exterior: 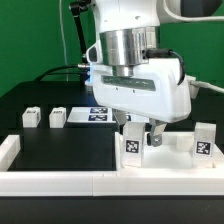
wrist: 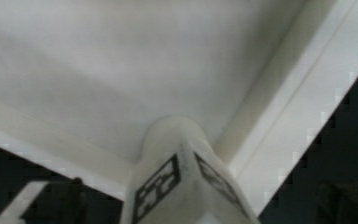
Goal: Assemble square table
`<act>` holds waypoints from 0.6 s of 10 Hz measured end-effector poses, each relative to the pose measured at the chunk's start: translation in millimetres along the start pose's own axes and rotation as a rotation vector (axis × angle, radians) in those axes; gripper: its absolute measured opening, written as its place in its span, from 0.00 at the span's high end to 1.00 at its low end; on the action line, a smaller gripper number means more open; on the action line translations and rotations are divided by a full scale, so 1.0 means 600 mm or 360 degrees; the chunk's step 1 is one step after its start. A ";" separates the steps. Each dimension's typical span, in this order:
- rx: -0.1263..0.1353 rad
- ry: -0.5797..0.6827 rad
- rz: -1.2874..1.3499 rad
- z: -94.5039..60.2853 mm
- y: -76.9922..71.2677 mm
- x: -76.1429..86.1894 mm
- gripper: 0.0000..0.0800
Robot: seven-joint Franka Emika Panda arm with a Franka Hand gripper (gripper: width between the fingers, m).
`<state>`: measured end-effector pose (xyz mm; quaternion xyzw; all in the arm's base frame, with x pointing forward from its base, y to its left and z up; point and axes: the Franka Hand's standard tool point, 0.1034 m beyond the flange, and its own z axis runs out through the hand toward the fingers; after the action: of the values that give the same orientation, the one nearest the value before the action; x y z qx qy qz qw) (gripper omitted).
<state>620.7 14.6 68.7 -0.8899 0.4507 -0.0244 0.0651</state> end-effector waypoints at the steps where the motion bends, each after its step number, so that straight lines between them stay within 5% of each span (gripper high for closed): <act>1: -0.0022 0.0019 -0.0393 -0.001 0.001 0.006 0.19; 4: -0.0030 0.0037 -0.0712 -0.007 0.000 0.019 0.19; 5: -0.0029 0.0037 -0.0676 -0.007 0.000 0.019 0.34; 6: -0.0029 0.0037 -0.0665 -0.007 0.000 0.019 0.34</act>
Offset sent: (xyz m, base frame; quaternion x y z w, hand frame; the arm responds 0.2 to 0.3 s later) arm 0.0000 0.0000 0.0000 0.0000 0.0000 -0.0650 0.9979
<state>627.0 5.0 72.9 -0.9643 0.2573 -0.0437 0.0453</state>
